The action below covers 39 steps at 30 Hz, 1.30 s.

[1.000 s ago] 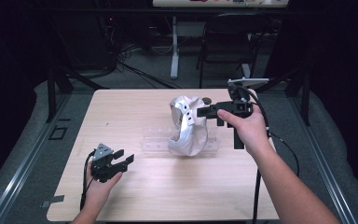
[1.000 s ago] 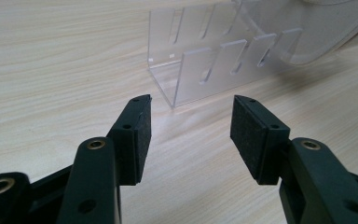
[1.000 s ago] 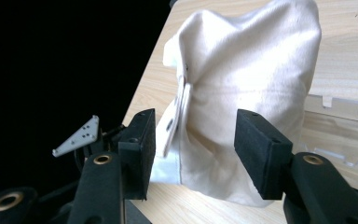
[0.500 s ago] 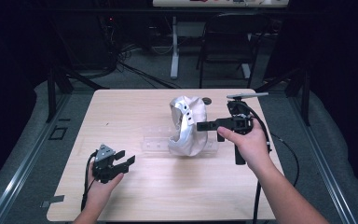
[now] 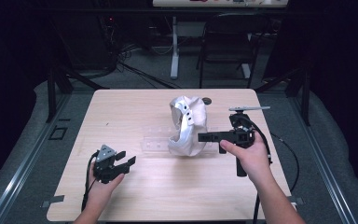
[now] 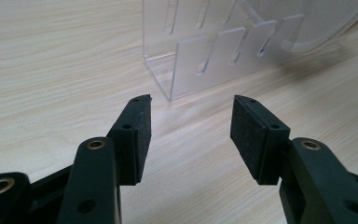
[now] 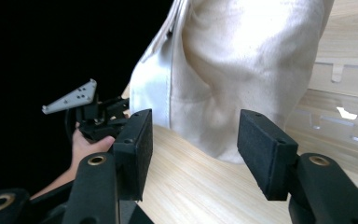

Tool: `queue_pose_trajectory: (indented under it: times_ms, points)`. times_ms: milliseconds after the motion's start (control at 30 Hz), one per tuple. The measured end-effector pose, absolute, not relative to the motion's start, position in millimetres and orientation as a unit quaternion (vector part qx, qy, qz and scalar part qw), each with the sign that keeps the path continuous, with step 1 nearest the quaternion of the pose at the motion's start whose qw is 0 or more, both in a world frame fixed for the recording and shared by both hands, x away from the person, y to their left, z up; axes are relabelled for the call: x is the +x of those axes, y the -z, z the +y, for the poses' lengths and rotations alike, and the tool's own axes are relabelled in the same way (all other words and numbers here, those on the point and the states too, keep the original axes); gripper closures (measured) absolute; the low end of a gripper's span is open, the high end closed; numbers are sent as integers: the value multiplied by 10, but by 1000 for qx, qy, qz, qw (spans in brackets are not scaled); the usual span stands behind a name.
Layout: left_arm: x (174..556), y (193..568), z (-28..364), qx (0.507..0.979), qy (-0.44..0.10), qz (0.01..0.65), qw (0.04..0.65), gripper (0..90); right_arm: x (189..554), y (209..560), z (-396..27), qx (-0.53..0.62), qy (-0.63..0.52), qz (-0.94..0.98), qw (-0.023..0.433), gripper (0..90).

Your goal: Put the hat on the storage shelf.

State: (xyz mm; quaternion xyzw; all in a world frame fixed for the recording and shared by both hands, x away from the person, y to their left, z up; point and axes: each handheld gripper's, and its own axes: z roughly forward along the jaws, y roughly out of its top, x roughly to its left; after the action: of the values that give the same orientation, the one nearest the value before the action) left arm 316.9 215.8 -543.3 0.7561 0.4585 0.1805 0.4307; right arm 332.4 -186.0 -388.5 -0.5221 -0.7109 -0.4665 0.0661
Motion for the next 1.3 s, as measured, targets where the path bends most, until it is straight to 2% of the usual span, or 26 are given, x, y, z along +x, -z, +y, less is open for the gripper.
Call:
queue_pose_trajectory:
  times_ms: [133,433,833,1100,1300]
  points:
    - [3171,5446,2149,757,-181,458,429,486,3276,3950,-1841,-519,466,-714,56,458]
    - [3170,5452,2147,759,-180,456,428,486,3164,4170,-1854,-521,476,-706,64,463]
    - [3163,5464,2119,763,-177,452,426,485,3077,4424,-2014,-542,467,-698,34,470]
    - [3159,5476,2095,766,-177,449,424,484,3074,4597,-2160,-550,483,-681,43,495]
    - [3155,5484,2070,771,-179,442,422,483,3051,4648,-2145,-547,483,-683,30,522]
